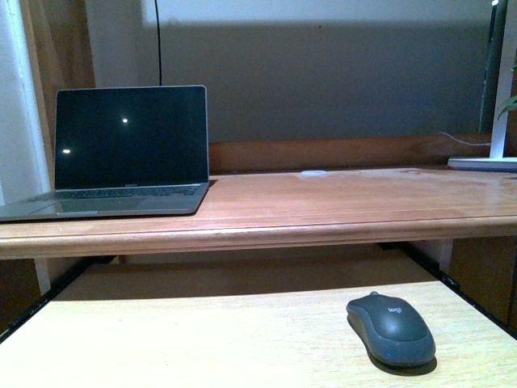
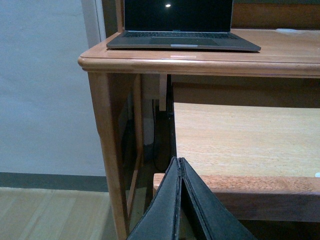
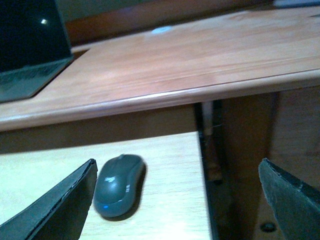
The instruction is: Place mouse
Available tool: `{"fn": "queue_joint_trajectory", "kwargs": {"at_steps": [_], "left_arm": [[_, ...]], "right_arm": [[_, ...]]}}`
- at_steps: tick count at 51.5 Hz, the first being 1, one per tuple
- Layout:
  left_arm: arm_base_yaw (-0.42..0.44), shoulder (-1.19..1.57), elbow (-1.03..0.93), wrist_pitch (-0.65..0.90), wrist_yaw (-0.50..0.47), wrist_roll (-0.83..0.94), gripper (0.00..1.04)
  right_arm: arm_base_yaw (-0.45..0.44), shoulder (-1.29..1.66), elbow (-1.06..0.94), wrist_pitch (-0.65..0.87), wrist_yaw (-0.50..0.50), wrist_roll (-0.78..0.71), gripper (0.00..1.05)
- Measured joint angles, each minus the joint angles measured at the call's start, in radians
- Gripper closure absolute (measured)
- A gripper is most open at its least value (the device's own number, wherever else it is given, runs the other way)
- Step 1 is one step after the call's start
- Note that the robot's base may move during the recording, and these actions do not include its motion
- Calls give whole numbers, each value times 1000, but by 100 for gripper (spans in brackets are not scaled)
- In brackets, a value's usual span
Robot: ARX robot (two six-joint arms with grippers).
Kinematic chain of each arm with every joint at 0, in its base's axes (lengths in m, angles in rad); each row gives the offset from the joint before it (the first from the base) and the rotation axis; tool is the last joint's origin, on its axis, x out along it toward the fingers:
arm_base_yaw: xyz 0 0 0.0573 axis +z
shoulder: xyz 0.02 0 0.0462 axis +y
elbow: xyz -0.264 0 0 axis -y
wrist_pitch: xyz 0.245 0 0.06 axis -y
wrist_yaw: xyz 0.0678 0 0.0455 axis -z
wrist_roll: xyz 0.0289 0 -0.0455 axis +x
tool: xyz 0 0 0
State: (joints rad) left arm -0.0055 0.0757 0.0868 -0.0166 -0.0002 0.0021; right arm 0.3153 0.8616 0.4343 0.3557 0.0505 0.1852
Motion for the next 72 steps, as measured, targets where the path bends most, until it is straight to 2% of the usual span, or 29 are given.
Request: {"fn": "queue_joint_trajectory", "kwargs": {"at_steps": [4,8,18,53,55,58,65,72], "left_arm": [[0,-9,-12,3,0,0,102],[0,-16,-19,4,0,0,102],[0,-41,-44,11,0,0,102],[0,-70,-79,12,0,0,102],[0,-70,-79,12,0,0,98],[0,-70,-79,12,0,0,86],[0,-70,-79,12,0,0,68],[0,-70,-79,12,0,0,52]], "right_arm": [[109,141,44,21,35,-46,7],[149,255,77,23,51,-51,7],[245,472,176,77,181,-94,7],[317,792,345,107,345,-118,7],[323,802,356,108,355,-118,11],[329,808,359,113,357,-118,22],[330,805,355,115,349,-117,39],[323,779,341,105,346,-117,50]]}}
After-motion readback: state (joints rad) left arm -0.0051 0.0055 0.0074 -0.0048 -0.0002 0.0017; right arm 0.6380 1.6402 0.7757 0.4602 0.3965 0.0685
